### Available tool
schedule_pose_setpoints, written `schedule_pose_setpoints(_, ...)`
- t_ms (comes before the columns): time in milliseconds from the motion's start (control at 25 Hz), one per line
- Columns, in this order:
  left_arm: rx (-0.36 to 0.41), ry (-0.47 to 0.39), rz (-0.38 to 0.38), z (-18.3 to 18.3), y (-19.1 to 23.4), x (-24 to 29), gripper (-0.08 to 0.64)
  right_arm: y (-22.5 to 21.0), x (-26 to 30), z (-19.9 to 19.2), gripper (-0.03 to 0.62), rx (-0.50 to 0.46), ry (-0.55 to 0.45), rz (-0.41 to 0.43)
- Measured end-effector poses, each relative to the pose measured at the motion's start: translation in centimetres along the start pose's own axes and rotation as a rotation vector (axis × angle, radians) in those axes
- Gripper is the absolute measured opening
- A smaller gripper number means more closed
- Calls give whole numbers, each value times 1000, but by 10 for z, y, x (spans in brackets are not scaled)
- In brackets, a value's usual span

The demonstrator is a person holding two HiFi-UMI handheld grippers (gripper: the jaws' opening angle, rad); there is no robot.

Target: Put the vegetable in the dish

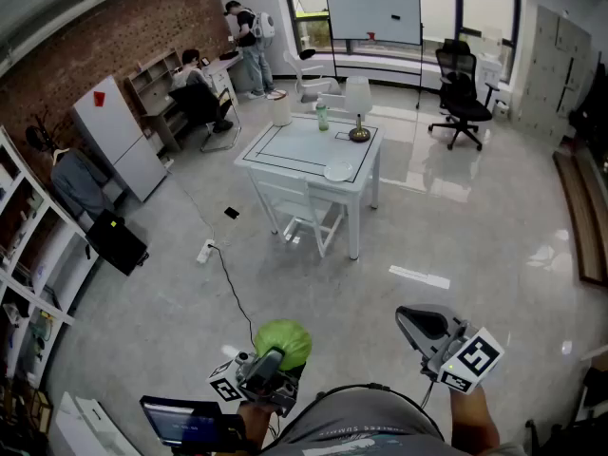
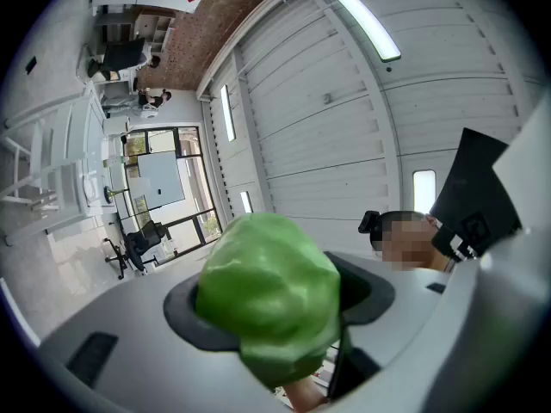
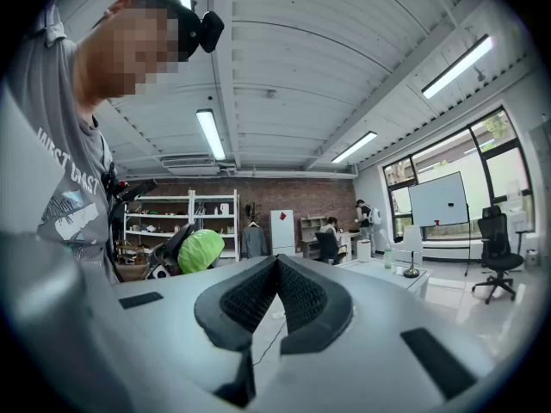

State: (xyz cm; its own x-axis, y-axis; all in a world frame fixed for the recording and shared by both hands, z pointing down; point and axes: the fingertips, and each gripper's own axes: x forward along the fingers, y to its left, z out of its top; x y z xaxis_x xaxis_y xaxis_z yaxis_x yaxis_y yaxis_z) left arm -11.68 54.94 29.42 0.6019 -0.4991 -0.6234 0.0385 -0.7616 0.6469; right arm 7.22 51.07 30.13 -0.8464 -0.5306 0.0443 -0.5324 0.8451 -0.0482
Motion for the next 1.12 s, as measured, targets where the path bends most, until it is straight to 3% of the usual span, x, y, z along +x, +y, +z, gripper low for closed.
schedule_pose_setpoints(520,1,5,10,-2,-6,-8,298,9,-3,-3,6,22,8,4)
schedule_pose_setpoints(760,-7,4,19,-8,-8,-15,298,13,-11,3,8,110,-75,20)
schedule_pose_setpoints(1120,-21,1,26,-10,-6,-26,298,22,-10,-2,8,117,-75,10)
